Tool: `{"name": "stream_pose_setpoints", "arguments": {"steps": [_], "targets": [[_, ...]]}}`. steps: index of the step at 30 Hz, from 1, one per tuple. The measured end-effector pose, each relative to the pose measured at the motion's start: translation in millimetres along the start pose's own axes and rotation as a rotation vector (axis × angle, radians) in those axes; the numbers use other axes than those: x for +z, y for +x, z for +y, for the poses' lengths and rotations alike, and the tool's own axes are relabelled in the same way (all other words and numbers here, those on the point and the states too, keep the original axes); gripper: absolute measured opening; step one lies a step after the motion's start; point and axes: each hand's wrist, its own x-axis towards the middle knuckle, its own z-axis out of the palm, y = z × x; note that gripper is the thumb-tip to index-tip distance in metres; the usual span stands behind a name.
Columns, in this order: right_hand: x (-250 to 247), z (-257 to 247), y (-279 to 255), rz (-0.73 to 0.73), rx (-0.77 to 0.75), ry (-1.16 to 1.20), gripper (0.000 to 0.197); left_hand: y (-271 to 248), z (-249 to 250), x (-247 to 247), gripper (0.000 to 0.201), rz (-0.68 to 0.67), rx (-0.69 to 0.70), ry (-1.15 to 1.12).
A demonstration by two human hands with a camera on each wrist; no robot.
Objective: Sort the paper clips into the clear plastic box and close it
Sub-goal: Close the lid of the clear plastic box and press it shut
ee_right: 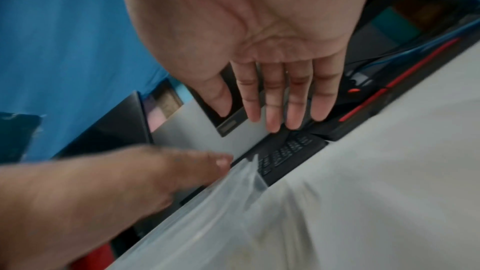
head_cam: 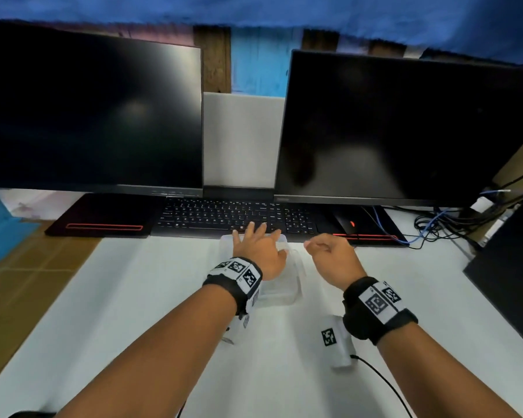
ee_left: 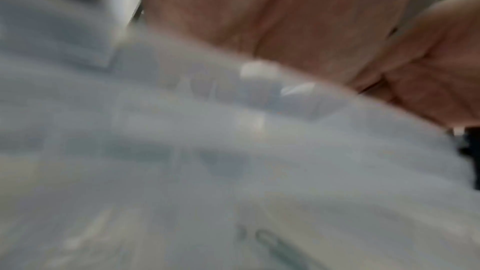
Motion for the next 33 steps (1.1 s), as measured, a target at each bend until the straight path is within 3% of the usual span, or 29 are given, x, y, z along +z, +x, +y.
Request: {"name": "stream_pose_setpoints", "arguments": {"steps": [3,10,14,21,25,33], "targets": [[-0.7,10.8,7.5,-0.007,0.05,0.002,0.015,1.7,-7.2,16.8,0.064,-0.129,-0.021,0.066],[15.9,16.3,19.6,-0.063,0.136,0.007,0.041,2.7,-6.1,17.9,0.064,-0.173,-0.06,0.108],[23.9,7.6,21.6,-0.117,0.198,-0.127,0.048,2.1,-5.5,18.2,0.064,-0.174,-0.055,0.098],[25.8,-12.1,35.7,-0.272,0.311,-0.213,0.038,2.9,-5.9,19.0,0.06,-0.17,-0.051,0.079],[27.4,-20.4,40.1,-0.304,0.261,-0.368,0.033,2.3,-6.1,18.8,0.06,-0.17,-0.052,0.077],[36.3,-16.8,39.0,-0.25,0.123,-0.462,0.029,-1.3,-5.2,19.7,0.06,-0.162,-0.037,0.076]]}}
